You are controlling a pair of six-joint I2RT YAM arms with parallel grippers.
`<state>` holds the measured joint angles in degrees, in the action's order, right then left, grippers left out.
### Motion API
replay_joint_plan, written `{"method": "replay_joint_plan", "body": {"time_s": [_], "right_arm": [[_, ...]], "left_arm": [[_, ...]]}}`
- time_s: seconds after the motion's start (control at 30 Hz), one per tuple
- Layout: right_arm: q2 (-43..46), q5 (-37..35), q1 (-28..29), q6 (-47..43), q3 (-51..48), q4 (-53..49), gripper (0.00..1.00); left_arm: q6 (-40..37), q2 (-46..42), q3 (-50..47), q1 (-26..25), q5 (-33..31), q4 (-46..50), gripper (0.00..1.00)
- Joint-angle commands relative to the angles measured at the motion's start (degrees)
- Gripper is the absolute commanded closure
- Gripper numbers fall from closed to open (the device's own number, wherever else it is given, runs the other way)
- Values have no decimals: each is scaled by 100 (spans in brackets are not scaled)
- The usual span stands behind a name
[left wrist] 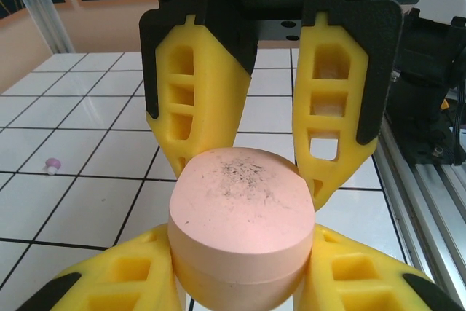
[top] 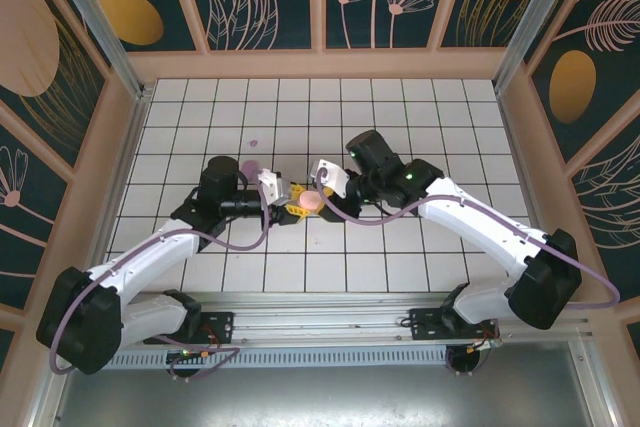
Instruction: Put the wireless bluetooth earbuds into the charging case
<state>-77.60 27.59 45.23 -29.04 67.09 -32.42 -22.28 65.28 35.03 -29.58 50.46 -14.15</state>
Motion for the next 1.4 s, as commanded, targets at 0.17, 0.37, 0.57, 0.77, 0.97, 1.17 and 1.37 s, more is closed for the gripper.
{"method": "replay_joint_plan", "body": {"time_s": [0.17, 0.37, 0.57, 0.77, 0.97, 1.17, 1.37], "right_arm": [[-3, 993, -445, 612, 412, 460, 72], [105, 1508, -747, 826, 362, 628, 67], [156, 1678, -891, 1167, 307, 913, 63], [178, 1609, -1101, 1682, 251, 1270, 62], [226, 1692, -1201, 1956, 140, 1476, 60], [279, 2279, -1201, 2014, 42, 1471, 56], [409, 2131, -1203, 2221, -55, 1547, 53]], "left_arm": [[-210, -328, -161, -33, 17, -175, 90], [-178, -406, -180, -34, 17, -229, 93], [-47, -511, -192, -32, -98, -256, 94], [140, -620, -224, -32, -231, -221, 94], [488, -692, -311, -23, -352, -422, 94], [1282, -583, -315, 190, -232, -816, 94], [1920, -411, -273, 564, 76, -1114, 99]]}}
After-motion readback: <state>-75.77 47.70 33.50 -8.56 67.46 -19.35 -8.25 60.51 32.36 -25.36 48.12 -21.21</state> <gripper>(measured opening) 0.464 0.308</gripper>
